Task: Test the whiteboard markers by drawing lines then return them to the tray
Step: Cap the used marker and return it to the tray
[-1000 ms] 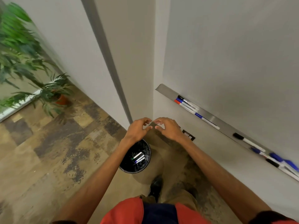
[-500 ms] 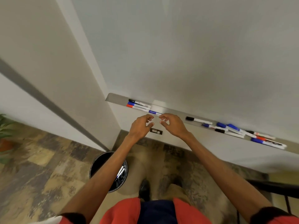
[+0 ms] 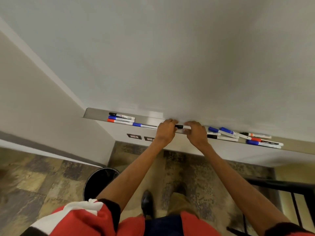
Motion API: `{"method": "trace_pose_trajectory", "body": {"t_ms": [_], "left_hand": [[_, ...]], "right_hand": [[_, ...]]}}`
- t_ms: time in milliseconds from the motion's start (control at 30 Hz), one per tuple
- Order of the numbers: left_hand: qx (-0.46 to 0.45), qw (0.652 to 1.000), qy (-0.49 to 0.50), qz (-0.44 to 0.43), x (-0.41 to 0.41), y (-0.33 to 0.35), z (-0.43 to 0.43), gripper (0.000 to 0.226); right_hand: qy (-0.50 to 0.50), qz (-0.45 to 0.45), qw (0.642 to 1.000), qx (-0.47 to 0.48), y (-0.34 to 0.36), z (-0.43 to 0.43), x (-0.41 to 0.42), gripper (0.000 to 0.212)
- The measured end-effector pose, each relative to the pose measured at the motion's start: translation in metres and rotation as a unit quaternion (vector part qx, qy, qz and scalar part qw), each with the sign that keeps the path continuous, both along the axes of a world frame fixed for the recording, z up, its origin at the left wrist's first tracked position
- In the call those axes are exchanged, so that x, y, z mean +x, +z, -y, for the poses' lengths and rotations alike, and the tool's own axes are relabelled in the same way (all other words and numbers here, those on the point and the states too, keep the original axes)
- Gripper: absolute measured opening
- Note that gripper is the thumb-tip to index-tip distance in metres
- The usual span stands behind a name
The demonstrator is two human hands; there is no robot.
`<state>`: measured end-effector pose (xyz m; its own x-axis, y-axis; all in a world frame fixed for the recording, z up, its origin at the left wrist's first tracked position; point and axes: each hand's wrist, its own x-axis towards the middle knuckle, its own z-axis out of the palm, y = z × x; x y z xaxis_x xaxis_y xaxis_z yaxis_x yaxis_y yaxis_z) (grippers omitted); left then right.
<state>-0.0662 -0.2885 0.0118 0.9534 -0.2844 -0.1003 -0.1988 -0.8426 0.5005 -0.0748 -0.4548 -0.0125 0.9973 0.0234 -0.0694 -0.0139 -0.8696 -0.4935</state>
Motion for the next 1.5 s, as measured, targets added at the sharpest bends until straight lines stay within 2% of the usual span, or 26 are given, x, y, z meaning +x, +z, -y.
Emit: {"method": "trace_pose_trajectory", "body": {"t_ms": [133, 433, 633, 767, 800, 967, 1033, 1167, 1300, 1500], "left_hand": [[0.056, 0.998, -0.029, -0.006, 0.009, -0.015, 0.02, 0.039], [0.101, 0.994, -0.022, 0.02, 0.013, -0.032, 0.029, 0.024], [0.045, 0.998, -0.008, 0.035, 0.014, -0.032, 0.022, 0.022], [-0.007, 0.999, -0.016, 0.05, 0.015, -0.02, 0.024, 0.025], [-0.016, 0.998, -0.02, 0.05, 0.017, -0.015, 0.023, 0.026], [-0.041, 0.995, -0.087, 0.006, 0.024, 0.005, 0.01, 0.03], [-0.071, 0.99, -0.12, 0.003, 0.024, 0.013, 0.002, 0.027], [-0.094, 0.981, -0.164, 0.031, 0.016, 0.027, -0.009, 0.025], [-0.094, 0.98, -0.173, 0.038, 0.008, 0.038, -0.021, 0.026], [-0.14, 0.98, -0.1, 0.1, -0.002, 0.072, -0.039, 0.024]], "right_hand": [[0.017, 0.014, 1.0, -0.016, -0.014, 0.013, 0.005, 0.023], [0.064, 0.042, 0.997, -0.01, -0.039, 0.029, 0.015, 0.024], [0.11, 0.055, 0.992, 0.007, -0.031, 0.031, 0.017, 0.022], [0.124, 0.071, 0.989, 0.019, -0.006, 0.029, 0.019, 0.053], [0.127, 0.085, 0.988, 0.015, -0.001, 0.029, 0.018, 0.055], [0.166, 0.143, 0.974, -0.054, 0.011, 0.031, 0.011, 0.039], [0.167, 0.186, 0.965, -0.078, 0.015, 0.028, 0.004, 0.04], [0.144, 0.24, 0.953, -0.115, 0.022, 0.02, -0.011, 0.045], [0.124, 0.242, 0.955, -0.116, 0.033, 0.011, -0.022, 0.045], [0.026, 0.242, 0.964, -0.104, 0.077, -0.015, -0.029, 0.054]]}}
